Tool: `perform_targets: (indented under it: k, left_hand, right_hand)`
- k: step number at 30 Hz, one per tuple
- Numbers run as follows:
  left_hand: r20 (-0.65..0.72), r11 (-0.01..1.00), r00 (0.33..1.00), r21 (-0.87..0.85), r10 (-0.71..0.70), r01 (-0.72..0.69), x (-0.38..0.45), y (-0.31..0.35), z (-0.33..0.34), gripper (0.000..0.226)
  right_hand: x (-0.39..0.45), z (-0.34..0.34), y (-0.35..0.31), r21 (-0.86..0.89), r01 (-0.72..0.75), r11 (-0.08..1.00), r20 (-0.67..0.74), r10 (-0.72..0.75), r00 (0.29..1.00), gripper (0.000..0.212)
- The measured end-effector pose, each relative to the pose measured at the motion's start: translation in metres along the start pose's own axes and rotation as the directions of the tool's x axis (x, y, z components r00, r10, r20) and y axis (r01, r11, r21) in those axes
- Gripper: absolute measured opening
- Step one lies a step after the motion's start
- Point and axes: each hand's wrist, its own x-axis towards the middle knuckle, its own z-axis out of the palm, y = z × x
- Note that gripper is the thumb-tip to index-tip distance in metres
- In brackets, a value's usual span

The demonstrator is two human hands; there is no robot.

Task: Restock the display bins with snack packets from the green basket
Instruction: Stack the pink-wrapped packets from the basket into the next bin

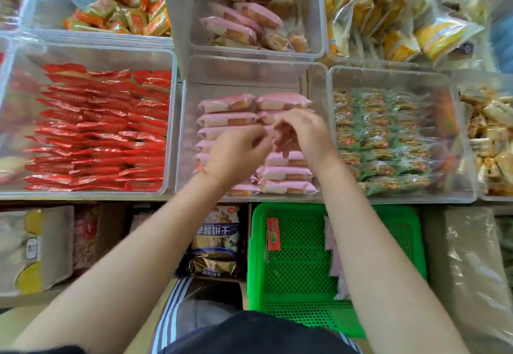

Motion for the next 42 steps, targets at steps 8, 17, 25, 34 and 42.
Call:
perform_targets:
  k: [8,17,25,34,42]
  left_hand:
    - [0.403,0.962,0.903,-0.151,-0.150,0.228,-0.079,0.028,0.061,0.029]
    - [0.554,0.932,0.770,0.033,-0.317,0.360,-0.097,0.040,0.191,0.027]
    - [0.612,0.858,0.655,0.077,-0.442,0.507,-0.118,0.045,0.260,0.020]
    - [0.587,0.831,0.633,0.132,-0.505,0.540,-0.126,0.049,0.279,0.018]
    - [0.705,0.695,0.609,-0.230,-0.364,0.681,-0.121,0.058,0.281,0.061]
  right_hand:
    - [-0.100,-0.073,0.077,0.155,-0.316,0.936,0.370,0.241,0.897,0.031]
    - [-0.133,-0.148,0.232,-0.445,-0.546,0.710,-0.457,0.344,0.820,0.032]
    - [-0.166,-0.194,0.285,-0.650,-0.673,0.353,-0.479,0.498,0.723,0.103]
    - [-0.166,-0.213,0.273,-0.510,-0.464,0.724,-0.316,0.345,0.884,0.032]
    - [-0.165,-0.201,0.241,-0.155,-0.260,0.953,-0.098,0.247,0.964,0.019]
